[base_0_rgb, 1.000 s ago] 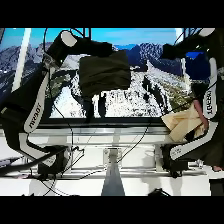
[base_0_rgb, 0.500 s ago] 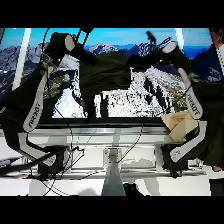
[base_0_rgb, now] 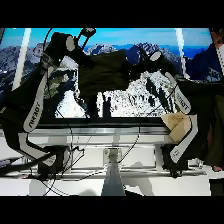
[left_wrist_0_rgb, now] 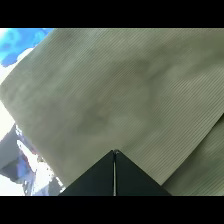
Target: Fold the clothes and pants, and hang the long-sleeved shirts on hangers.
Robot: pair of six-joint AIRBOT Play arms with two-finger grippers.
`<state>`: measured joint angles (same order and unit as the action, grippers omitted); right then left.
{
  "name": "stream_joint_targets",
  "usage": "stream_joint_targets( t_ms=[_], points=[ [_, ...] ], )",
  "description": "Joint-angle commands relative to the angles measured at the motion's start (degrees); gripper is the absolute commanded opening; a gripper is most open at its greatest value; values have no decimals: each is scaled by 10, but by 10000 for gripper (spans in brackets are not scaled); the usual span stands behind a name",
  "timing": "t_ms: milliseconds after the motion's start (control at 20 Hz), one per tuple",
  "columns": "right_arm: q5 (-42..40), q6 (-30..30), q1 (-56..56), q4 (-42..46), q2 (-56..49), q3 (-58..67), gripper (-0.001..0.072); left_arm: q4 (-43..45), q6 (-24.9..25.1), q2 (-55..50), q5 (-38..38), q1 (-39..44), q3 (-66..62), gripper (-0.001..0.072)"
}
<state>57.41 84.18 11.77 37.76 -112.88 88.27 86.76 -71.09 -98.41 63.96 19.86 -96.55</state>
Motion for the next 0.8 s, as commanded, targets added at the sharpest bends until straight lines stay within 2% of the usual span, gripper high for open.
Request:
stream_joint_targets(
  t_ms=[0,50,100,150,200,350,500,650,750],
  points=[
    [1,-21,26,-92,-25,1,657,2,0,0,4,0,0,22],
    [-14,-28,36,-92,-25,1,513,2,-1,0,4,0,0,22],
    [-27,-28,45,-93,-25,4,265,2,-8,0,4,0,0,21],
    [-31,-29,50,-93,-25,14,55,2,-16,0,4,0,0,22],
    [-29,-29,51,-93,-23,27,35,2,-25,1,4,0,0,22],
    [-12,-28,29,-78,11,81,34,2,-26,28,6,0,-1,22],
    [9,-21,-22,-14,88,130,34,2,-26,81,6,-1,-1,22],
    [40,40,-86,82,196,153,34,2,-26,137,5,-1,-1,22],
    [60,96,-136,177,280,158,34,2,-26,168,1,-1,-1,22]
  ],
)
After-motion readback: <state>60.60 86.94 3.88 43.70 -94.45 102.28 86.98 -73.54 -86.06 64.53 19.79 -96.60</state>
